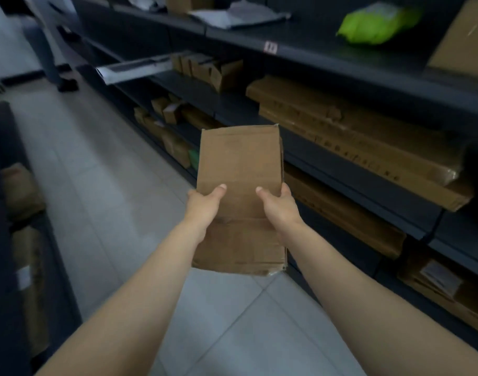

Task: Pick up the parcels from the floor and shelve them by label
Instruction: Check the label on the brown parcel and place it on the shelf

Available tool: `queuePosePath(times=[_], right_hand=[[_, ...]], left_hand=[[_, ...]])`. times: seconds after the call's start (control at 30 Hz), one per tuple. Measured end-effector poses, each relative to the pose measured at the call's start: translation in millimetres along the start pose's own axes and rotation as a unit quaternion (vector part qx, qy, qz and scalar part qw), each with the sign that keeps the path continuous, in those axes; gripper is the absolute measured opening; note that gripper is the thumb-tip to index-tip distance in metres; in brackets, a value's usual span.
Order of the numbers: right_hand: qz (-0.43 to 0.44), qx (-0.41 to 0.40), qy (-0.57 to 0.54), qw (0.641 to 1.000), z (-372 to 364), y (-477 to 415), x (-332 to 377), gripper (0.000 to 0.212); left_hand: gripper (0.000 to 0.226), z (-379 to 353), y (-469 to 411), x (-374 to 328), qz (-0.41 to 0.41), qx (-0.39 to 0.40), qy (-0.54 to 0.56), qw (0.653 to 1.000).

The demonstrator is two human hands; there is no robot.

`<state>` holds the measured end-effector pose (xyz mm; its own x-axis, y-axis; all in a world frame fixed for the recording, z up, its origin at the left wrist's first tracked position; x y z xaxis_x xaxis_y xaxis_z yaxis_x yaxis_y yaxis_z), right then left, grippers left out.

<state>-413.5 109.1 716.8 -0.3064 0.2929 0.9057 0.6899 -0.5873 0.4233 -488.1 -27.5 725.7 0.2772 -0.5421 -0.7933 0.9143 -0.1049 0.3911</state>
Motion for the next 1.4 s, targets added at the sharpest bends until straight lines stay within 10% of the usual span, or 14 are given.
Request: queuePosePath(times=[0.4, 0.8, 1.03, 1.23, 1.4], right_hand=[[0.211, 0.021, -0.03, 0.977, -35.1, 81.3, 128.2, 0.037], [0.047, 0.069, -0.046, 0.995, -53.3, 78.6, 141.3, 0.117], [0.062, 0.18, -0.014, 0.982, -63.6, 92.0, 150.2, 0.096], [0.134, 0.275, 0.015, 0.952, -77.3, 110.2, 144.5, 0.056], [0.199, 0.287, 0.031, 0.937, -83.4, 119.9, 148.1, 0.051]], left_hand=[[0.097, 110.9, 36.1, -64.7, -0.033, -0.076, 0.097, 0.992], [0.105, 137.8, 53.0, -59.7, -0.061, -0.15, 0.114, 0.98], [0.098, 148.4, 64.4, -57.5, -0.027, -0.15, 0.049, 0.987], [0.062, 142.8, 89.4, -77.0, -0.091, 0.011, 0.131, 0.987], [0.107, 140.9, 86.1, -73.7, -0.074, -0.071, 0.142, 0.984]])
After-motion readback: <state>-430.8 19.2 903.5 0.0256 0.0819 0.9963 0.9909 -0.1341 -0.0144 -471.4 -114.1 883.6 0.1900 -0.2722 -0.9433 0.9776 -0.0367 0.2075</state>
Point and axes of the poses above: each hand's wrist, its own y-axis away from the middle knuckle, its own z-axis out of the back of the hand, x = y × z, the point moved 3 cm from there along -y, towards the middle knuckle, and after that the axes turned 14 degrees about -y, right-handed, at the moved point
